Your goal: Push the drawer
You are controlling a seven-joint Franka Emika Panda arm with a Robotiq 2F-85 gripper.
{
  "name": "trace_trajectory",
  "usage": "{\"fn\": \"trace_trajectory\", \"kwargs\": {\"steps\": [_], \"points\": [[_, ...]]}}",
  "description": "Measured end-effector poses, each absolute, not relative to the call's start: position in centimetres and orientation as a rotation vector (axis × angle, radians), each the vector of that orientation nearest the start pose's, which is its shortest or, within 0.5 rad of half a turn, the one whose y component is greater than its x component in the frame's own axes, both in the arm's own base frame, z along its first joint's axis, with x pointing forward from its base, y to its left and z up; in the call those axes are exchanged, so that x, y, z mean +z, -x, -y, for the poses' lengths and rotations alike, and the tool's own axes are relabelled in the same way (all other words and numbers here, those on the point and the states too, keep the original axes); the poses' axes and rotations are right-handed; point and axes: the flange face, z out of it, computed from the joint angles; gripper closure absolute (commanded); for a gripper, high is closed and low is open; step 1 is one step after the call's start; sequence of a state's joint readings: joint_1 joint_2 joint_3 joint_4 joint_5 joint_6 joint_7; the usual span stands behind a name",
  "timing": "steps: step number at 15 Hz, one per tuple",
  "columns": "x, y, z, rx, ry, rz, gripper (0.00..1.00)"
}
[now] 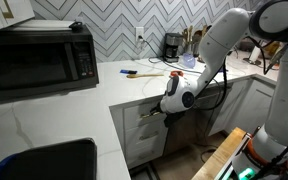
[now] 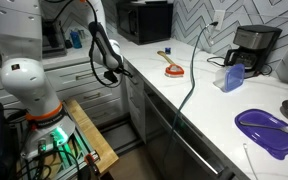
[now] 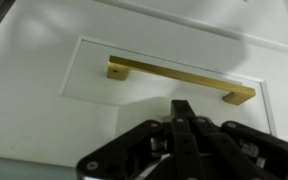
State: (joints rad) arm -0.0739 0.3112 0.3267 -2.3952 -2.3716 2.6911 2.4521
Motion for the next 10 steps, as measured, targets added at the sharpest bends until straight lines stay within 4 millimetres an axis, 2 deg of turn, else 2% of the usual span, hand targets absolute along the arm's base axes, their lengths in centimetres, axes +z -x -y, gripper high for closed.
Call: {"fn": "trace_trajectory", "kwargs": {"steps": [2, 5, 8, 10], "points": [[17.7, -43.2, -14.0, -1.185, 3.023, 0.026, 1.0], [19.3, -43.3, -12.2, -0.994, 3.099, -0.032, 1.0], [20.4, -41.2, -9.1, -0.77, 3.118, -0.035, 1.0], [19.8, -39.0, -7.5, -0.65, 3.145, -0.034, 1.0]]}}
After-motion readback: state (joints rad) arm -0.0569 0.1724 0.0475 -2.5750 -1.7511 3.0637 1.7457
